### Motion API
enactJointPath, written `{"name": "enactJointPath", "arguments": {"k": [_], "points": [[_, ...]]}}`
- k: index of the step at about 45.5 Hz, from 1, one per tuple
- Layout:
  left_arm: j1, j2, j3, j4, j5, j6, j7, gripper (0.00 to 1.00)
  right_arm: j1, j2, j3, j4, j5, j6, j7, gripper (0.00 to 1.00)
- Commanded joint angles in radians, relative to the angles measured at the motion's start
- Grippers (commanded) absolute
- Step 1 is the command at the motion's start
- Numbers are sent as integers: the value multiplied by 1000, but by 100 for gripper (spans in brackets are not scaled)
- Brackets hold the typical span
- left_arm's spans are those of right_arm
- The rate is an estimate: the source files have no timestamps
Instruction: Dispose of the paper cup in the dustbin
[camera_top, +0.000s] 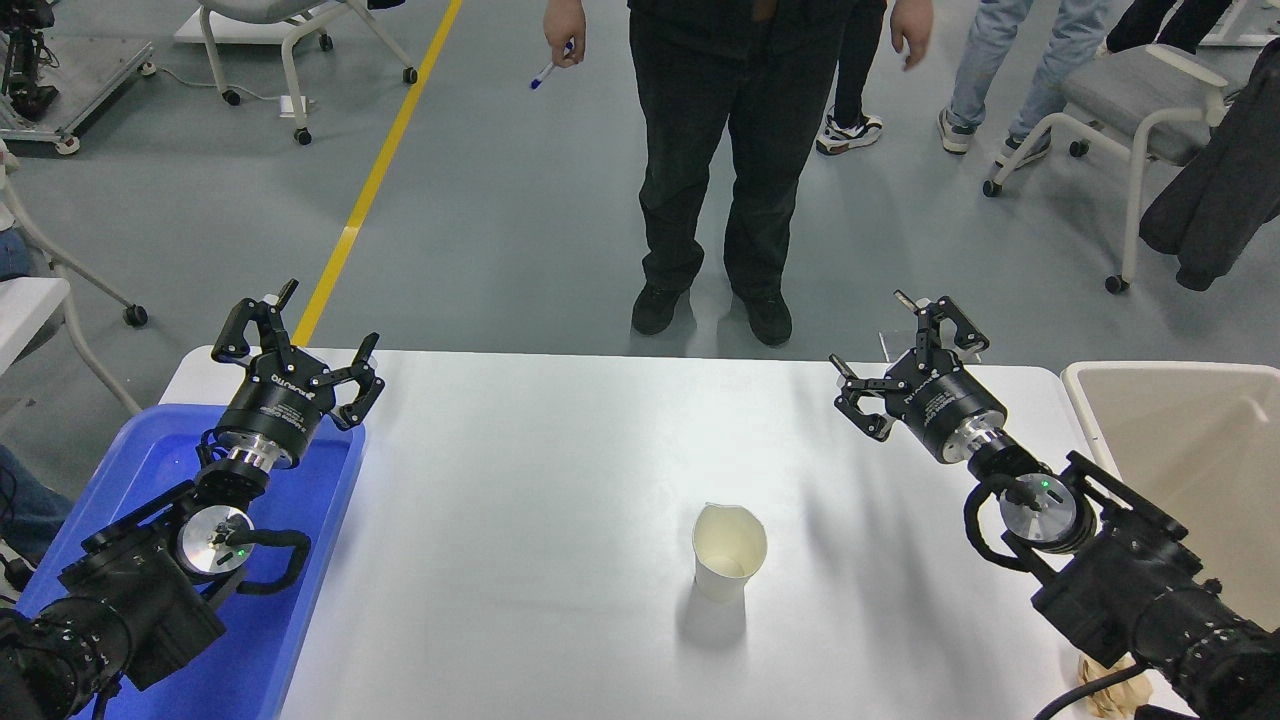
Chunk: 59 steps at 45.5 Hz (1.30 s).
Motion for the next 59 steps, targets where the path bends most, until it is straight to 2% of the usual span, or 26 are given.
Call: {"name": "enactJointPath", "arguments": {"k": [1, 7, 14, 30, 39, 52, 59], "points": [[0, -1, 0, 0, 0, 0, 0, 100, -13, -36, -28, 135, -16, -13, 1, 100], [0, 1, 0, 0, 0, 0, 0, 100, -19, -113, -87, 221, -56, -38, 3, 100], [0, 1, 0, 0, 2, 0, 0, 100, -19, -187, -109, 299, -179, -45, 3, 100], [0, 1, 0, -1, 2, 0, 0, 100, -9, -286, -255, 538, -596, -150, 4, 100], [0, 1, 0, 0, 2, 0, 0, 100, 40, -311, -382, 563, -861, -231, 6, 100], [0, 1, 0, -1, 2, 0, 0, 100, 71, -411, -531, 666, -1114, -297, 20, 100], [0, 1, 0, -1, 2, 0, 0, 100, 74, -437, -569, 690, -1197, -306, 29, 100]]}}
